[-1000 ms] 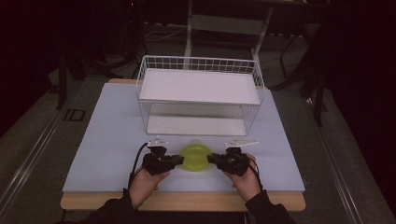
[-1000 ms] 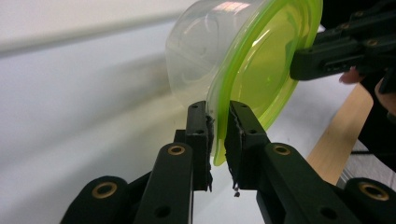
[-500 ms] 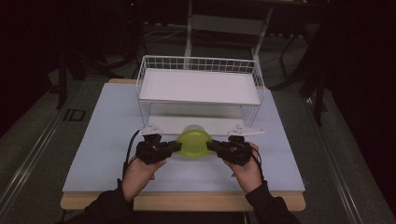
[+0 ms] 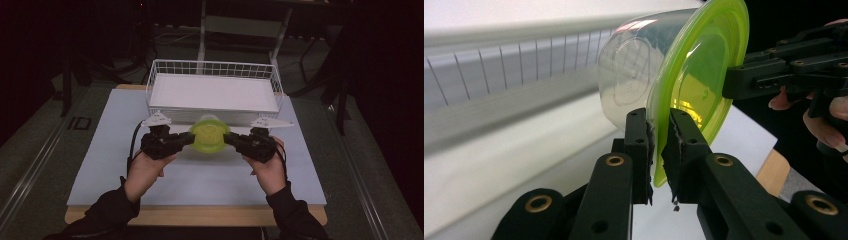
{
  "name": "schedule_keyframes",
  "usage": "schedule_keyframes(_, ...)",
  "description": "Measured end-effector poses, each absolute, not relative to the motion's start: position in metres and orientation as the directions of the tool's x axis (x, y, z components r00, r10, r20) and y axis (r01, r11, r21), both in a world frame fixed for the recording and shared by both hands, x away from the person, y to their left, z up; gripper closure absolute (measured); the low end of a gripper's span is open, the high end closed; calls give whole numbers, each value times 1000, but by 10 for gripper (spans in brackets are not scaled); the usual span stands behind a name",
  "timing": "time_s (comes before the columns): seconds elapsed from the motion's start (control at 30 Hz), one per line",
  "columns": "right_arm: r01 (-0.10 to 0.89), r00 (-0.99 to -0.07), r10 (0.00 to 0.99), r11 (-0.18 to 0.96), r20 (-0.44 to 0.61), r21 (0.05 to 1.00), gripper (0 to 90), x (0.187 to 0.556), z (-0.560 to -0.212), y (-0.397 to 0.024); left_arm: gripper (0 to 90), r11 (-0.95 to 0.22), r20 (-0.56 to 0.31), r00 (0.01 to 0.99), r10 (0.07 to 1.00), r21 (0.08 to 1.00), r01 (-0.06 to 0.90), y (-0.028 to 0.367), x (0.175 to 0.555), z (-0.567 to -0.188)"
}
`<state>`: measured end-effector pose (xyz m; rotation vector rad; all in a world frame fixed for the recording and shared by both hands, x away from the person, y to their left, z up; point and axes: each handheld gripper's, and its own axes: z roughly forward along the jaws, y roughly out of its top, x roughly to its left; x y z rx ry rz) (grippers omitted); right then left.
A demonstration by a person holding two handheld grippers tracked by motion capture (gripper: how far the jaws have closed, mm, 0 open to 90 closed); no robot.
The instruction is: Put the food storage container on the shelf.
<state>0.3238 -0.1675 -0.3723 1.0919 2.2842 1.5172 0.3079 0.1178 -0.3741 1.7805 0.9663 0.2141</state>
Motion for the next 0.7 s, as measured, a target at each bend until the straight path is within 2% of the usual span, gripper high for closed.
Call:
schedule_keyframes(0.43,472,-686,681,148,257,869,802,346,-328,-170,809,-79,-278,668,691,889,452,116,328,-333)
schedule_keyframes(0.7,484,-673,689,134,270,865,800,363,-311,-169,806,-50,-295,657,694,891,452,116,344,-322)
